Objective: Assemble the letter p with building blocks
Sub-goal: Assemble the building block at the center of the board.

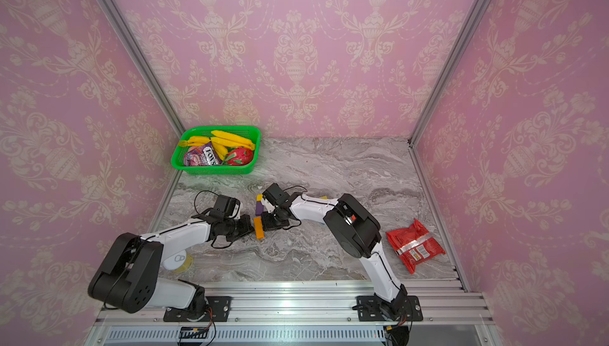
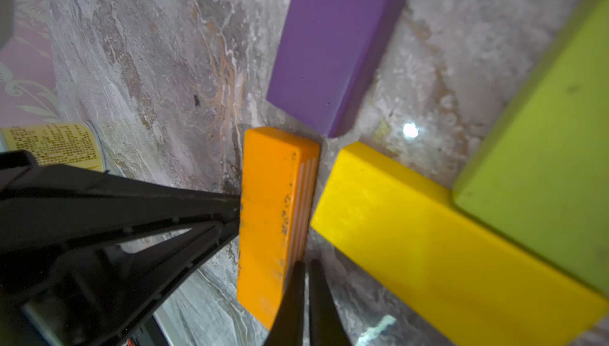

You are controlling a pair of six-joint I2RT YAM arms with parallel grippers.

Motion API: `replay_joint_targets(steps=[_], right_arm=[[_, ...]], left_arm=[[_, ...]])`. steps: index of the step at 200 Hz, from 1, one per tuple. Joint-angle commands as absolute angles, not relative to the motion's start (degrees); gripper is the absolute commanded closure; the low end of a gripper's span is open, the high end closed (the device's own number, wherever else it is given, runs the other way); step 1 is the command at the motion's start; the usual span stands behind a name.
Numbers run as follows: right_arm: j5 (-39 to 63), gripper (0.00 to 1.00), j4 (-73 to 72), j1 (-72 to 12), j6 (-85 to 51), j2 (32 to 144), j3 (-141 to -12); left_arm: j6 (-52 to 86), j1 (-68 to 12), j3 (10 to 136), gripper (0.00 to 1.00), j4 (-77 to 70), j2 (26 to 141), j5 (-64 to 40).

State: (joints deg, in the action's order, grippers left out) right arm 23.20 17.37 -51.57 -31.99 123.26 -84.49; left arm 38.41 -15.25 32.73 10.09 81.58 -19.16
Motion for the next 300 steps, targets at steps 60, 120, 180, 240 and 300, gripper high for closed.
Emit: replay_joint_targets(steps=[60,120,180,240,300], right_arm=[[22.42,0.90,19.97,-52.14,-32.78,123.67,-83.07],[21.82,0.90,19.65,-52.19,-32.78,122.02,-79.65],[22.82,0.90,18.22,-52.15,-34.26,121.94,-78.88],[23.20,0.90,17.59,-52.14,-34.23,122.60,-79.37],[23.56,0.90,17.39,-52.19,-34.23,123.52,-80.72]], left_arm=[[37.46,-12.83,32.32,1.00,12.49,83.15,-18.95],[37.93,-12.90,33.50,1.00,10.33,86.01,-19.86],[38.06,-12.88,34.10,1.00,9.80,87.10,-19.81],[37.86,-12.87,34.78,1.00,9.58,88.03,-19.38],[37.67,-12.83,35.79,1.00,10.05,88.51,-18.51]])
